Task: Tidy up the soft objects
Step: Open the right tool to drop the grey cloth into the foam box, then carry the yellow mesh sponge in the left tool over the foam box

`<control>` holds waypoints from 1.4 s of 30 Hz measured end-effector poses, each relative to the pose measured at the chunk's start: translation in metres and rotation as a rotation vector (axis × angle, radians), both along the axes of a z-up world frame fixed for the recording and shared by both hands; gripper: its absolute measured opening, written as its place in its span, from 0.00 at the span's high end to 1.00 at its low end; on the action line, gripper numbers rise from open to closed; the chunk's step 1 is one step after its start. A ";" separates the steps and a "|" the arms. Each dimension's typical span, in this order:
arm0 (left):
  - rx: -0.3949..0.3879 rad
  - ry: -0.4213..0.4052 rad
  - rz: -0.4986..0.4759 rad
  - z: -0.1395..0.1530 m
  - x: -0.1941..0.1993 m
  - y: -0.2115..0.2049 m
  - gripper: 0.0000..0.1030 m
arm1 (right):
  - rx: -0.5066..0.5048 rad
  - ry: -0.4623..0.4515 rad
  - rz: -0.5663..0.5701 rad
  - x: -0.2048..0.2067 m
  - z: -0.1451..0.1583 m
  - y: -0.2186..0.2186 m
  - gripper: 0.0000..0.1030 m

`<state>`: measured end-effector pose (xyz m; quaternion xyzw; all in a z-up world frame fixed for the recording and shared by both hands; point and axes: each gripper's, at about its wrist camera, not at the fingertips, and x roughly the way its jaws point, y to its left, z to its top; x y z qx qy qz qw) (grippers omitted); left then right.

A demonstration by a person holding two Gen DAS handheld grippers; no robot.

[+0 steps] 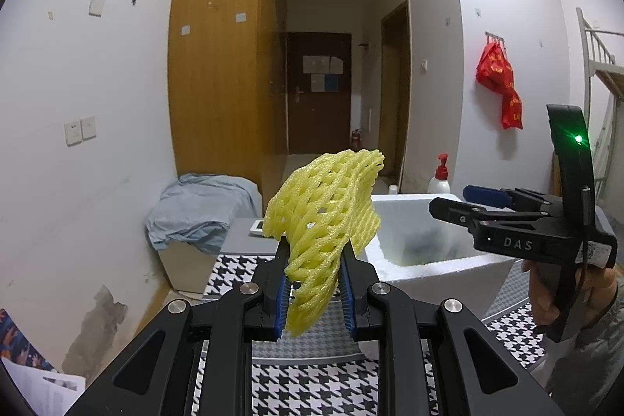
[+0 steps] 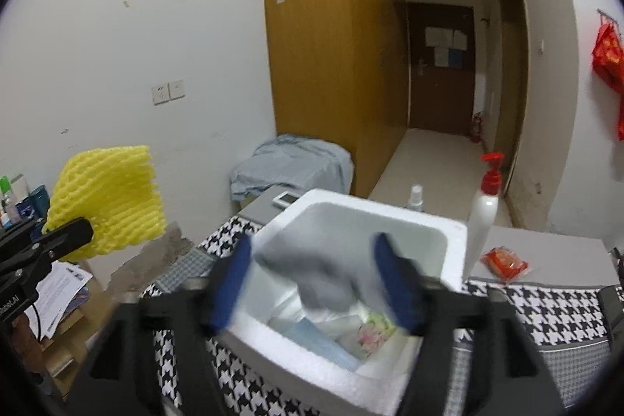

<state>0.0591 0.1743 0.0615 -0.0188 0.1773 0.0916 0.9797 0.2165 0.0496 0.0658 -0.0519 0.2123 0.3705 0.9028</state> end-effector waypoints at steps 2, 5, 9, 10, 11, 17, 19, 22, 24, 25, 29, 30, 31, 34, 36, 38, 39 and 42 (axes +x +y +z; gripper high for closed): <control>-0.008 -0.006 -0.016 -0.001 0.002 0.003 0.77 | 0.004 -0.005 0.000 0.000 0.000 -0.001 0.25; -0.010 -0.014 -0.041 0.000 0.005 0.004 0.77 | 0.008 0.008 -0.010 0.002 0.000 -0.004 0.25; -0.008 -0.014 -0.059 0.001 0.011 0.003 0.77 | -0.001 0.023 -0.015 0.001 -0.001 -0.005 0.25; -0.010 -0.013 -0.059 0.001 0.012 0.003 0.77 | 0.005 0.026 -0.015 0.000 0.000 -0.007 0.25; -0.009 -0.013 -0.060 0.001 0.012 0.003 0.77 | 0.012 0.029 -0.014 -0.001 0.001 -0.009 0.25; -0.001 -0.016 -0.065 0.000 0.011 0.000 0.77 | 0.048 0.026 -0.003 -0.028 0.003 -0.033 0.25; 0.001 -0.028 -0.068 0.003 0.010 -0.001 0.77 | 0.048 0.004 -0.008 -0.039 0.004 -0.042 0.24; -0.017 -0.020 -0.072 0.003 0.010 -0.002 0.77 | 0.047 -0.033 -0.041 -0.052 0.006 -0.058 0.12; -0.018 -0.019 -0.069 0.003 0.011 -0.003 0.77 | 0.064 -0.042 -0.051 -0.058 0.008 -0.067 0.11; -0.016 -0.016 -0.069 0.003 0.011 -0.004 0.77 | 0.071 -0.040 -0.058 -0.059 0.008 -0.070 0.11; 0.000 -0.016 -0.097 0.006 0.012 -0.010 0.77 | 0.075 -0.029 -0.075 -0.066 0.001 -0.082 0.11; 0.002 -0.017 -0.106 0.008 0.013 -0.012 0.77 | 0.073 -0.031 -0.078 -0.068 -0.001 -0.085 0.11; 0.006 -0.019 -0.115 0.008 0.013 -0.016 0.77 | 0.069 -0.033 -0.086 -0.070 -0.002 -0.088 0.11; 0.012 -0.022 -0.128 0.010 0.014 -0.023 0.77 | 0.075 -0.038 -0.110 -0.076 -0.004 -0.097 0.11; 0.010 -0.019 -0.144 0.010 0.016 -0.027 0.77 | 0.080 -0.044 -0.125 -0.079 -0.003 -0.104 0.11; 0.006 -0.013 -0.151 0.011 0.020 -0.030 0.77 | 0.085 -0.050 -0.131 -0.082 -0.003 -0.109 0.11; 0.002 -0.011 -0.158 0.011 0.021 -0.030 0.77 | 0.088 -0.052 -0.137 -0.083 -0.003 -0.112 0.10; 0.001 -0.005 -0.176 0.012 0.027 -0.036 0.77 | 0.090 -0.059 -0.150 -0.085 -0.004 -0.119 0.08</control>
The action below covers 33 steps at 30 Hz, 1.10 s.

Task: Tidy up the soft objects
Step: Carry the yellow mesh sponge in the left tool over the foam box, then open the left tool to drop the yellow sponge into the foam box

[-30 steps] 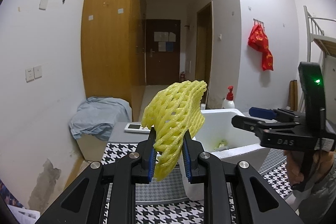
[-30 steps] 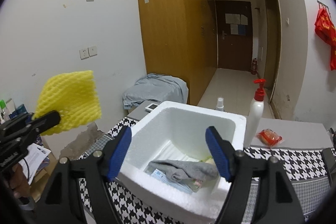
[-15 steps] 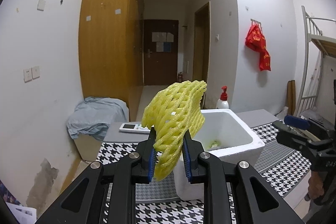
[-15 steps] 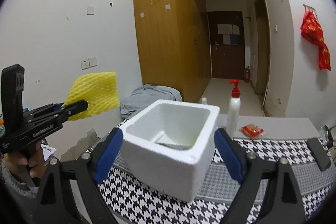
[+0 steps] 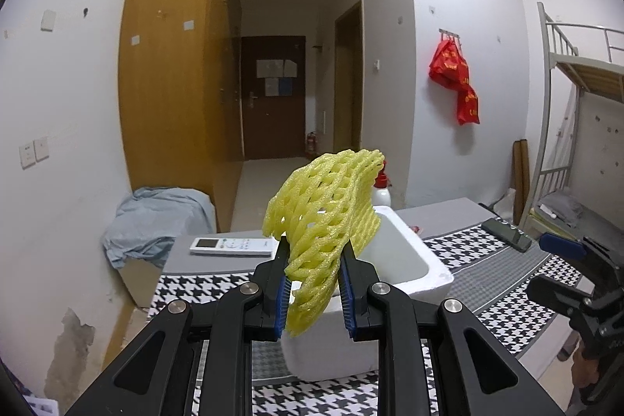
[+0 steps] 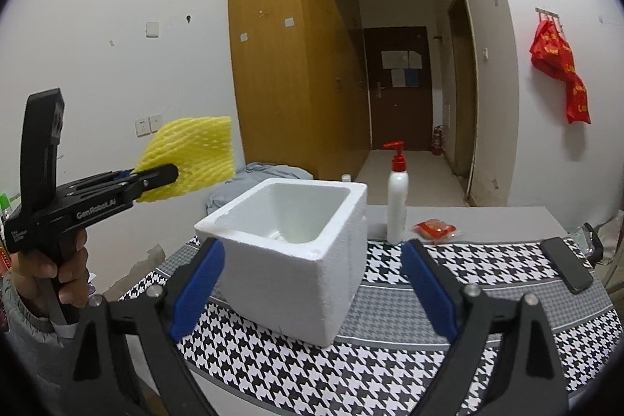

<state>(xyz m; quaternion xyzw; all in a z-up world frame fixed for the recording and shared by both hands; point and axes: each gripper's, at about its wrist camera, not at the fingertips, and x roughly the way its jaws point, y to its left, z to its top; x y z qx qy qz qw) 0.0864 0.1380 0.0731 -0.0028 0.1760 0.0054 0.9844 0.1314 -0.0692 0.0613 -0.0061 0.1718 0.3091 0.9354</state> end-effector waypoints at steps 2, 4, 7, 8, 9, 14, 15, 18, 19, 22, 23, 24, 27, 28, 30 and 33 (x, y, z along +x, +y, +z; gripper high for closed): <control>0.002 0.005 -0.008 0.000 0.004 -0.004 0.77 | 0.000 -0.001 -0.007 -0.002 -0.002 -0.005 0.08; -0.004 0.014 -0.013 -0.001 0.010 -0.006 0.77 | -0.003 -0.001 -0.014 -0.001 -0.002 -0.008 0.07; 0.001 0.027 -0.018 -0.002 0.019 -0.009 0.77 | -0.011 -0.005 -0.034 -0.001 -0.005 -0.014 0.07; 0.001 0.034 -0.023 -0.002 0.024 -0.011 0.77 | -0.009 -0.005 -0.036 -0.001 -0.005 -0.016 0.07; 0.002 0.038 -0.026 -0.003 0.026 -0.012 0.77 | -0.004 -0.003 -0.036 -0.001 -0.006 -0.019 0.07; -0.001 0.067 -0.041 -0.006 0.043 -0.016 0.77 | 0.001 -0.002 -0.061 -0.001 -0.008 -0.029 0.06; -0.001 0.071 -0.045 -0.006 0.044 -0.014 0.77 | 0.004 -0.001 -0.066 -0.001 -0.008 -0.031 0.06; -0.006 0.088 -0.057 -0.008 0.053 -0.015 0.77 | 0.009 0.002 -0.084 -0.001 -0.009 -0.037 0.06; -0.007 0.091 -0.059 -0.008 0.055 -0.016 0.77 | 0.011 0.004 -0.088 -0.001 -0.009 -0.038 0.06; -0.006 0.114 -0.059 -0.012 0.065 -0.019 0.77 | 0.011 0.011 -0.105 0.001 -0.010 -0.042 0.06; -0.008 0.121 -0.061 -0.014 0.067 -0.019 0.77 | 0.011 0.012 -0.111 0.001 -0.011 -0.044 0.06; -0.011 0.132 -0.064 -0.015 0.071 -0.020 0.77 | 0.011 0.012 -0.115 0.002 -0.012 -0.045 0.06; -0.015 0.146 -0.065 -0.018 0.079 -0.021 0.77 | 0.008 0.013 -0.125 0.002 -0.013 -0.047 0.06; -0.016 0.149 -0.062 -0.018 0.082 -0.021 0.77 | 0.009 0.015 -0.129 0.002 -0.014 -0.048 0.06; -0.009 0.152 -0.062 -0.019 0.086 -0.022 0.77 | 0.011 0.020 -0.135 0.003 -0.014 -0.049 0.06; 0.005 0.160 -0.056 -0.022 0.092 -0.024 0.67 | 0.011 0.027 -0.144 0.005 -0.015 -0.051 0.06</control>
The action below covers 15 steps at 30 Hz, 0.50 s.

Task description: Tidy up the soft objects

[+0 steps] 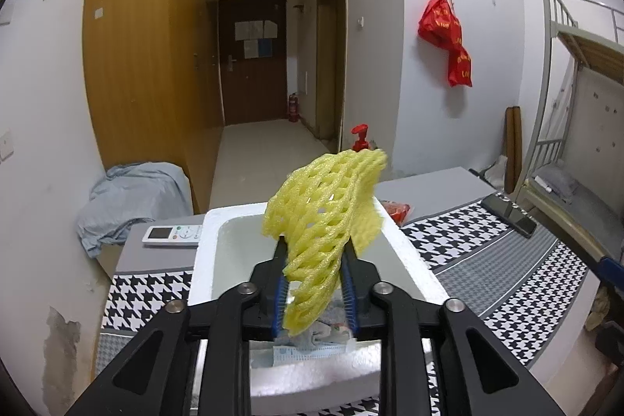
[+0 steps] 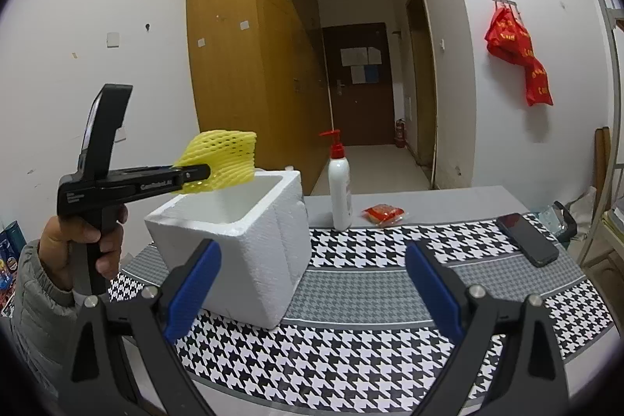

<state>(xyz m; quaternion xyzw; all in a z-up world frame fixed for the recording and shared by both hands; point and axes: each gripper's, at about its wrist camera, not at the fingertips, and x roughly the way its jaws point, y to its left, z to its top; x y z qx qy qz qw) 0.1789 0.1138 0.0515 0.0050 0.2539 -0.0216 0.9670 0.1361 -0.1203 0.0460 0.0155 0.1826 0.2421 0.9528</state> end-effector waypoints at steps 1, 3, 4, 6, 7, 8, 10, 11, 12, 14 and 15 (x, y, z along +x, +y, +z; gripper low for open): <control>0.003 0.002 0.008 -0.001 0.002 0.000 0.63 | 0.000 0.001 -0.001 0.001 0.000 -0.001 0.06; 0.009 0.003 0.017 -0.003 0.005 -0.001 0.42 | -0.001 0.003 -0.006 0.001 -0.001 -0.002 0.06; 0.018 -0.003 0.021 -0.004 0.005 -0.002 0.38 | -0.001 0.003 -0.010 0.001 -0.001 -0.004 0.06; 0.042 -0.015 0.032 -0.004 0.005 -0.004 0.27 | 0.002 0.007 -0.015 0.002 -0.002 -0.006 0.06; 0.052 -0.020 0.035 -0.005 0.004 -0.006 0.23 | 0.004 0.008 -0.017 0.002 -0.002 -0.008 0.06; 0.057 -0.026 0.038 -0.005 0.004 -0.006 0.17 | 0.005 0.009 -0.020 0.002 -0.003 -0.009 0.06; 0.060 -0.041 0.047 -0.004 0.001 -0.007 0.12 | 0.007 0.011 -0.022 0.003 -0.003 -0.010 0.06; 0.059 -0.050 0.047 -0.004 -0.001 -0.007 0.10 | 0.008 0.012 -0.022 0.003 -0.003 -0.011 0.06; 0.059 -0.056 0.048 -0.003 -0.002 -0.008 0.08 | 0.007 0.012 -0.022 0.002 -0.004 -0.011 0.06; 0.056 -0.066 0.044 0.000 -0.007 -0.009 0.07 | 0.007 0.011 -0.022 0.001 -0.003 -0.011 0.06; 0.056 -0.071 0.043 0.001 -0.008 -0.009 0.07 | 0.007 0.010 -0.021 0.001 -0.003 -0.011 0.06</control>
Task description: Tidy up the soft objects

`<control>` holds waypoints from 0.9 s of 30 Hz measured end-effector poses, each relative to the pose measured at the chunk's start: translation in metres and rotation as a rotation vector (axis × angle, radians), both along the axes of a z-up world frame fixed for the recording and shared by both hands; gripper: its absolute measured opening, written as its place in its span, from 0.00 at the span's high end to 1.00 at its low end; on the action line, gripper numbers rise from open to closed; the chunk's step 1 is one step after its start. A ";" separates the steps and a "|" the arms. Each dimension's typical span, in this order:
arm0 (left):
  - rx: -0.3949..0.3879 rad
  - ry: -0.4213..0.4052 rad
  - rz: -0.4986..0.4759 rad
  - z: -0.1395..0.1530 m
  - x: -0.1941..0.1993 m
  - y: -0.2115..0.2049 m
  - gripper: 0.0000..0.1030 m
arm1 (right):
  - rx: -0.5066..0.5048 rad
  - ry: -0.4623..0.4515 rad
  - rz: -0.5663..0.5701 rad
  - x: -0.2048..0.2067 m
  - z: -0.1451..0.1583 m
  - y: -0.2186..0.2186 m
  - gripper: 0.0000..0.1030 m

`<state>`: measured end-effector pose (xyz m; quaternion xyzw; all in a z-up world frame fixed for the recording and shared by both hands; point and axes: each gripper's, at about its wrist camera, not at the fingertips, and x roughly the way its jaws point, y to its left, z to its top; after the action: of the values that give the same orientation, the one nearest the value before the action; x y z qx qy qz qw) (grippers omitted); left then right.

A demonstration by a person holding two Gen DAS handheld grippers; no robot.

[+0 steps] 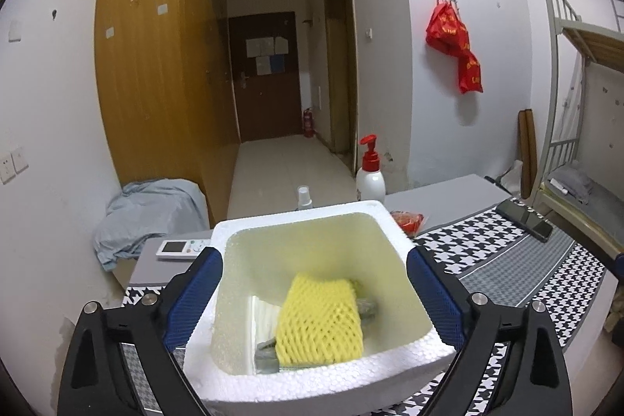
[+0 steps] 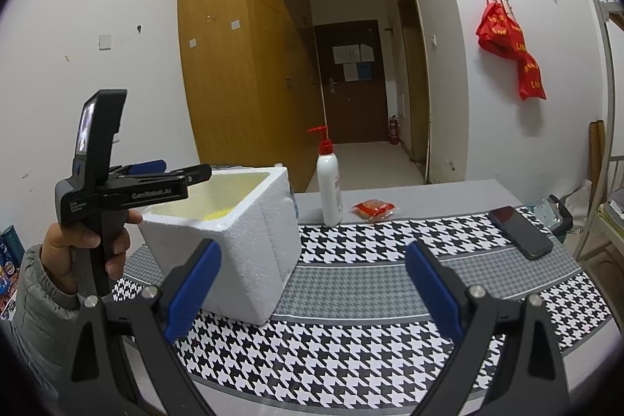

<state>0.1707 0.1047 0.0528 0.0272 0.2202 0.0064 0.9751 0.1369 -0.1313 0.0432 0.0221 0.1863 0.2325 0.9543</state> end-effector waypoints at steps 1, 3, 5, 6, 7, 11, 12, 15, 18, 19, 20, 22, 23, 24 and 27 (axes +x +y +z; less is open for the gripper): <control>0.001 -0.009 0.003 0.002 -0.003 -0.001 0.06 | 0.000 -0.001 0.001 -0.001 0.001 0.000 0.06; 0.000 -0.024 0.004 0.006 -0.008 -0.002 0.03 | 0.001 -0.006 0.000 -0.002 0.002 -0.001 0.06; -0.003 -0.043 0.008 0.009 -0.014 -0.002 0.01 | 0.002 -0.007 0.001 -0.003 0.002 -0.001 0.06; -0.002 -0.049 0.010 0.010 -0.017 -0.002 0.01 | 0.002 -0.008 0.002 -0.004 0.003 -0.001 0.06; -0.001 -0.053 0.008 0.011 -0.019 -0.003 0.01 | 0.002 -0.009 0.002 -0.005 0.003 -0.001 0.06; -0.010 -0.063 0.010 0.014 -0.032 -0.005 0.01 | 0.004 -0.020 0.008 -0.012 0.006 -0.001 0.06; -0.015 -0.066 0.010 0.015 -0.035 -0.005 0.01 | 0.004 -0.022 0.010 -0.014 0.007 -0.001 0.06; -0.025 -0.077 0.016 0.017 -0.046 -0.007 0.01 | 0.005 -0.029 0.014 -0.019 0.009 -0.001 0.06; -0.042 -0.093 0.021 0.020 -0.055 -0.009 0.01 | 0.021 -0.040 0.014 -0.022 0.012 -0.002 0.06; -0.043 -0.096 0.021 0.020 -0.058 -0.009 0.01 | 0.023 -0.041 0.017 -0.024 0.013 -0.002 0.06; -0.042 -0.101 0.024 0.020 -0.061 -0.010 0.01 | 0.023 -0.042 0.018 -0.025 0.014 -0.002 0.06; -0.038 -0.113 0.027 0.021 -0.067 -0.011 0.01 | 0.015 -0.049 0.022 -0.029 0.015 0.000 0.06; -0.039 -0.115 0.029 0.022 -0.069 -0.011 0.01 | 0.013 -0.054 0.022 -0.031 0.016 0.000 0.06; -0.043 -0.114 0.027 0.021 -0.072 -0.012 0.01 | 0.012 -0.057 0.023 -0.034 0.017 0.000 0.06; -0.051 -0.117 0.031 0.020 -0.079 -0.012 0.01 | 0.009 -0.064 0.029 -0.039 0.018 -0.001 0.06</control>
<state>0.0914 0.0925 0.0725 -0.0017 0.1634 0.0174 0.9864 0.0976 -0.1318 0.0609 0.0164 0.1547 0.2476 0.9563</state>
